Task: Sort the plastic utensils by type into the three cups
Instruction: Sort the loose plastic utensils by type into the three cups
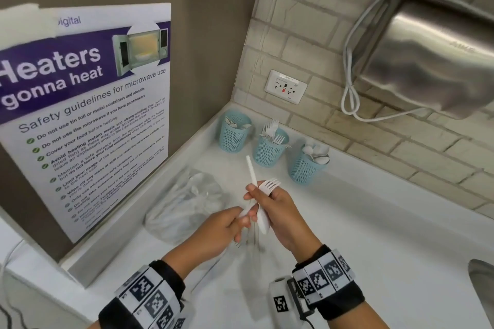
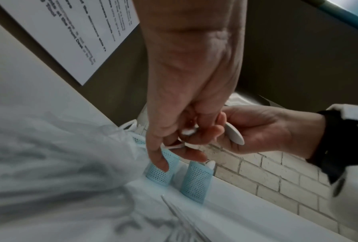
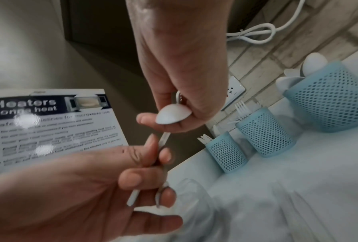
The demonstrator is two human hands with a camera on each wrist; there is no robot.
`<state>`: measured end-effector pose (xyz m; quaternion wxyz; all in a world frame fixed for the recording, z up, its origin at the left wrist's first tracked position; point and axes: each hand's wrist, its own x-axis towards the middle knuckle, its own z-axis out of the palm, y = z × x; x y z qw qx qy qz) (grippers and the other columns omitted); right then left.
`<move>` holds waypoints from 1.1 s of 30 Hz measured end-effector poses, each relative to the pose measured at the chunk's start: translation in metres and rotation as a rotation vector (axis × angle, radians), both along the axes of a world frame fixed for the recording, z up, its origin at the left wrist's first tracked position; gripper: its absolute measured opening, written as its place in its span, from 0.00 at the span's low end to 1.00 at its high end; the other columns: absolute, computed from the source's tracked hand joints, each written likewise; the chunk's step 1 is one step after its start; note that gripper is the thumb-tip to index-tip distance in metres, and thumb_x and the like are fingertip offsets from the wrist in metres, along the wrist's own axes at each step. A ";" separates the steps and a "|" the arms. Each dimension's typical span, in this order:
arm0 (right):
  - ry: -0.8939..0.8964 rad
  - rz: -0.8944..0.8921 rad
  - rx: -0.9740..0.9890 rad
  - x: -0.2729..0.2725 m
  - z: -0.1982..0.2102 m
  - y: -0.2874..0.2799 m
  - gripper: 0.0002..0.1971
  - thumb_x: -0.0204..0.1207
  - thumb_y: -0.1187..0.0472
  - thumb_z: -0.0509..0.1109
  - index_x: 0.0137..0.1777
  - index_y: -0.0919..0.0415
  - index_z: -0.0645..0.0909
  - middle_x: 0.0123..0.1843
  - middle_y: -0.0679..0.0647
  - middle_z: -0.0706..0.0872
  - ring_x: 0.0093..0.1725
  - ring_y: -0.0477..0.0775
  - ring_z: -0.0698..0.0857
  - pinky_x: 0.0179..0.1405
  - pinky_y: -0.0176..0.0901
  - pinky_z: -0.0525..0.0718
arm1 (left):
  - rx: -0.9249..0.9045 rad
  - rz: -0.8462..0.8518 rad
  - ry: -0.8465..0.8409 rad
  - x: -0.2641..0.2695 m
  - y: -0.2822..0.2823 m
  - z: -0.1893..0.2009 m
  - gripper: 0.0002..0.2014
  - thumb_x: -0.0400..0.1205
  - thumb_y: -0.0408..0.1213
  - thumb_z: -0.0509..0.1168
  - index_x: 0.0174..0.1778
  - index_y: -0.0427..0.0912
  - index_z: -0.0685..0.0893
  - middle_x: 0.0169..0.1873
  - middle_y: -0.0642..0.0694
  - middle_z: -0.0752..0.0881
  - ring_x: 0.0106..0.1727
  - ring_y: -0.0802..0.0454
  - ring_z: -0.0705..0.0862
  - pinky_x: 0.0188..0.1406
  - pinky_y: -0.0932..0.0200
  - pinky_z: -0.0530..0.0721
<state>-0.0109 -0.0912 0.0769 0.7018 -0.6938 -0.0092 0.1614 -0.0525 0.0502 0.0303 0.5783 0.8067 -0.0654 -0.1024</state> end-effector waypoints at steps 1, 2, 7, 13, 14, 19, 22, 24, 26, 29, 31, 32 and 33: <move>-0.005 -0.018 0.005 0.001 0.000 -0.002 0.09 0.79 0.59 0.71 0.51 0.65 0.82 0.38 0.54 0.86 0.25 0.48 0.81 0.26 0.39 0.81 | 0.007 0.034 0.000 0.002 0.002 -0.001 0.11 0.87 0.43 0.56 0.40 0.51 0.79 0.30 0.53 0.84 0.36 0.62 0.80 0.49 0.53 0.80; -0.006 -0.027 0.002 0.002 0.000 -0.003 0.10 0.78 0.59 0.72 0.54 0.66 0.82 0.38 0.54 0.85 0.26 0.48 0.80 0.27 0.39 0.80 | 0.022 0.063 0.009 0.003 0.004 0.001 0.13 0.87 0.44 0.55 0.39 0.48 0.80 0.31 0.51 0.86 0.35 0.63 0.79 0.46 0.56 0.78; -0.015 -0.073 -0.082 0.007 -0.005 -0.011 0.13 0.77 0.57 0.73 0.56 0.65 0.82 0.37 0.53 0.79 0.21 0.46 0.70 0.22 0.34 0.69 | 0.216 0.197 -0.097 0.005 0.012 0.008 0.18 0.88 0.46 0.51 0.43 0.43 0.83 0.39 0.55 0.88 0.35 0.63 0.79 0.35 0.67 0.72; -0.181 -0.100 -0.565 0.009 -0.006 -0.036 0.11 0.76 0.53 0.73 0.55 0.55 0.81 0.34 0.51 0.83 0.18 0.45 0.74 0.22 0.32 0.74 | 0.488 0.497 -0.404 0.011 0.022 0.011 0.18 0.87 0.41 0.49 0.41 0.36 0.79 0.37 0.44 0.79 0.41 0.45 0.77 0.45 0.47 0.78; -0.201 -0.033 -0.653 0.008 -0.005 -0.038 0.10 0.76 0.53 0.74 0.54 0.53 0.81 0.32 0.49 0.84 0.18 0.45 0.75 0.22 0.32 0.74 | 0.519 0.509 -0.478 0.011 0.021 0.010 0.18 0.87 0.41 0.49 0.42 0.37 0.80 0.40 0.44 0.79 0.44 0.45 0.76 0.46 0.49 0.77; -0.222 0.115 -0.599 -0.004 -0.001 -0.022 0.05 0.78 0.58 0.71 0.51 0.55 0.84 0.28 0.51 0.84 0.18 0.45 0.75 0.21 0.32 0.74 | 0.631 0.188 -0.544 0.005 0.003 0.008 0.17 0.86 0.46 0.45 0.45 0.46 0.77 0.40 0.51 0.84 0.47 0.50 0.81 0.54 0.52 0.75; -0.096 -0.039 -0.295 -0.004 -0.001 -0.017 0.09 0.85 0.61 0.60 0.53 0.62 0.82 0.35 0.59 0.85 0.22 0.51 0.81 0.22 0.34 0.77 | 0.528 0.192 -0.395 0.005 0.005 0.002 0.14 0.88 0.47 0.45 0.43 0.44 0.69 0.29 0.46 0.78 0.31 0.47 0.77 0.29 0.52 0.73; 0.002 -0.117 -0.087 -0.005 -0.007 -0.016 0.13 0.88 0.59 0.54 0.55 0.63 0.79 0.39 0.62 0.86 0.26 0.52 0.86 0.26 0.37 0.82 | 0.506 0.271 -0.384 0.007 0.014 0.001 0.12 0.88 0.45 0.47 0.44 0.44 0.69 0.26 0.47 0.76 0.28 0.46 0.76 0.27 0.53 0.69; 0.070 -0.130 -0.049 -0.007 -0.020 -0.015 0.14 0.88 0.56 0.52 0.56 0.62 0.77 0.40 0.61 0.87 0.30 0.52 0.88 0.29 0.38 0.85 | 0.510 0.338 -0.362 0.009 0.024 0.001 0.13 0.88 0.45 0.47 0.44 0.43 0.71 0.26 0.47 0.77 0.30 0.44 0.77 0.29 0.54 0.69; -0.006 0.015 -0.431 -0.006 -0.046 -0.016 0.13 0.87 0.57 0.54 0.56 0.60 0.80 0.43 0.55 0.85 0.35 0.51 0.87 0.35 0.44 0.83 | 0.596 0.353 -0.282 0.010 0.034 0.000 0.14 0.88 0.44 0.48 0.47 0.42 0.77 0.33 0.44 0.83 0.35 0.45 0.79 0.34 0.54 0.72; -0.183 0.198 -0.796 -0.003 -0.059 -0.018 0.13 0.86 0.62 0.56 0.57 0.59 0.82 0.47 0.54 0.82 0.44 0.56 0.86 0.43 0.42 0.79 | 0.613 0.327 -0.219 0.007 0.036 0.000 0.15 0.88 0.43 0.48 0.50 0.42 0.79 0.38 0.43 0.86 0.39 0.44 0.81 0.37 0.53 0.76; -0.244 0.289 -0.944 -0.002 -0.063 -0.019 0.13 0.84 0.63 0.56 0.59 0.58 0.82 0.51 0.55 0.81 0.49 0.58 0.85 0.46 0.41 0.78 | 0.586 0.321 -0.187 0.006 0.037 0.001 0.16 0.88 0.43 0.48 0.51 0.42 0.80 0.39 0.42 0.86 0.41 0.44 0.83 0.40 0.52 0.79; -0.266 0.359 -1.052 -0.001 -0.066 -0.020 0.13 0.83 0.63 0.57 0.61 0.56 0.81 0.55 0.57 0.79 0.52 0.59 0.84 0.50 0.42 0.79 | 0.544 0.319 -0.158 0.005 0.038 0.002 0.16 0.89 0.43 0.48 0.51 0.41 0.80 0.40 0.42 0.86 0.42 0.44 0.83 0.43 0.51 0.80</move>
